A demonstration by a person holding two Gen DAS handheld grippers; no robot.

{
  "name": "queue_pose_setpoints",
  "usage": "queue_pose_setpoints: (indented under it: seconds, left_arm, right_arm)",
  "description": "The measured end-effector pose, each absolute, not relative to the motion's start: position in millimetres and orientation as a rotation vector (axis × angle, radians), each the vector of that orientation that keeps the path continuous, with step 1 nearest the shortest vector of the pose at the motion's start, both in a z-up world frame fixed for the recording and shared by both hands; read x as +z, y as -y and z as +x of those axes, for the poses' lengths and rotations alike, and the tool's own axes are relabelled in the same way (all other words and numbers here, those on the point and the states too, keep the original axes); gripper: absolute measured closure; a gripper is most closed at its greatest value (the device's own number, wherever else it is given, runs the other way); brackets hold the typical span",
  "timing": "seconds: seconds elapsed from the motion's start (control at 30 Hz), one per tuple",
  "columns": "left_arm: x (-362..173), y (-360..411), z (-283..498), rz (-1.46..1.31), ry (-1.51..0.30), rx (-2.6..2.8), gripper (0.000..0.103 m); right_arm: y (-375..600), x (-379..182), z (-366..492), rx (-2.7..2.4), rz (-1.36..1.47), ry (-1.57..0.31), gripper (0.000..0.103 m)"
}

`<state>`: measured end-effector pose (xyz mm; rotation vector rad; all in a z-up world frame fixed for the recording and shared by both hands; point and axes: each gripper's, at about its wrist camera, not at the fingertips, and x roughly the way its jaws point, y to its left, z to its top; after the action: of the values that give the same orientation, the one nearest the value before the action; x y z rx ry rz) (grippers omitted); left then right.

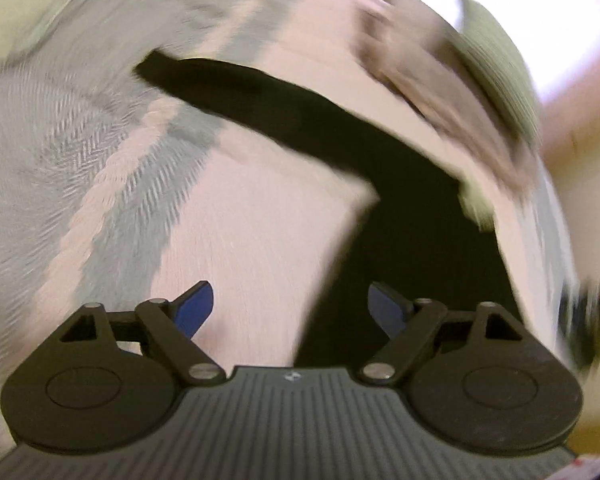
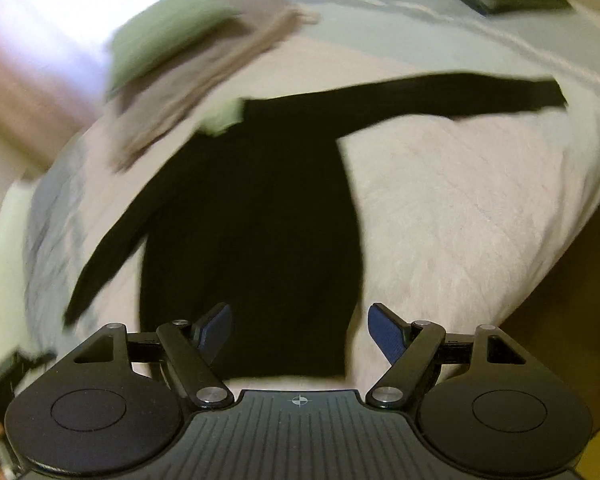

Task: Fold large clothes
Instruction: 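Grasp a black sleeve with the left gripper and fold it across the body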

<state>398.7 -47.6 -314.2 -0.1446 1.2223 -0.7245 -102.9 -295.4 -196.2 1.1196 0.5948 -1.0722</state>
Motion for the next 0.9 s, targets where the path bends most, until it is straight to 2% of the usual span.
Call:
queue_pose_setpoints:
  seconds: [0.1, 0.23, 0.27, 0.33, 0.5, 0.57, 0.6, 0.63, 0.77, 0.9]
  left_arm:
    - [-357.2, 68.5, 473.6, -0.319, -1.223, -0.602, 0.037]
    - [-389.8, 98.9, 542.8, -0.371, -1.160, -0.498, 0.040]
    - [-396.9, 105.6, 555.3, -0.374, -1.149, -0.491, 0.040]
    - [-409.4, 120.7, 575.9, -0.359, -1.133, -0.459, 0.048]
    - [-436.0, 136.0, 596.5, -0.417, -1.127, -0.412, 0.051]
    - [-442.3, 136.6, 599.3, -0.443, -1.117, -0.381, 0.064]
    - [-443.0, 136.2, 598.9, -0.457, -1.098, -0.372, 0.087]
    - [-443.2, 137.2, 600.7, -0.465, -1.088, -0.364, 0.103]
    - [-403.6, 155.6, 585.0, -0.418, -0.953, -0.466, 0.103]
    - [-359.3, 184.8, 556.0, -0.373, -0.901, -0.621, 0.103]
  right_arm:
    - [346.0, -221.2, -110.7, -1.170, 1.191, -0.532, 0.030]
    - [391.5, -248.4, -115.0, -1.279, 1.267, -0.506, 0.030]
    - [399.1, -253.8, -114.7, -1.305, 1.271, -0.507, 0.030]
    - [413.0, -265.2, -116.5, -1.353, 1.276, -0.517, 0.030]
    - [440.6, -283.3, -120.6, -1.415, 1.274, -0.528, 0.030]
    - [451.2, -288.8, -121.2, -1.422, 1.263, -0.535, 0.030]
    - [456.4, -290.9, -122.2, -1.422, 1.259, -0.538, 0.030]
    - [461.7, -294.0, -122.8, -1.419, 1.255, -0.539, 0.030]
    - [479.9, -302.9, -131.8, -1.410, 1.241, -0.531, 0.030]
    - [501.7, -313.6, -142.4, -1.380, 1.280, -0.510, 0.030]
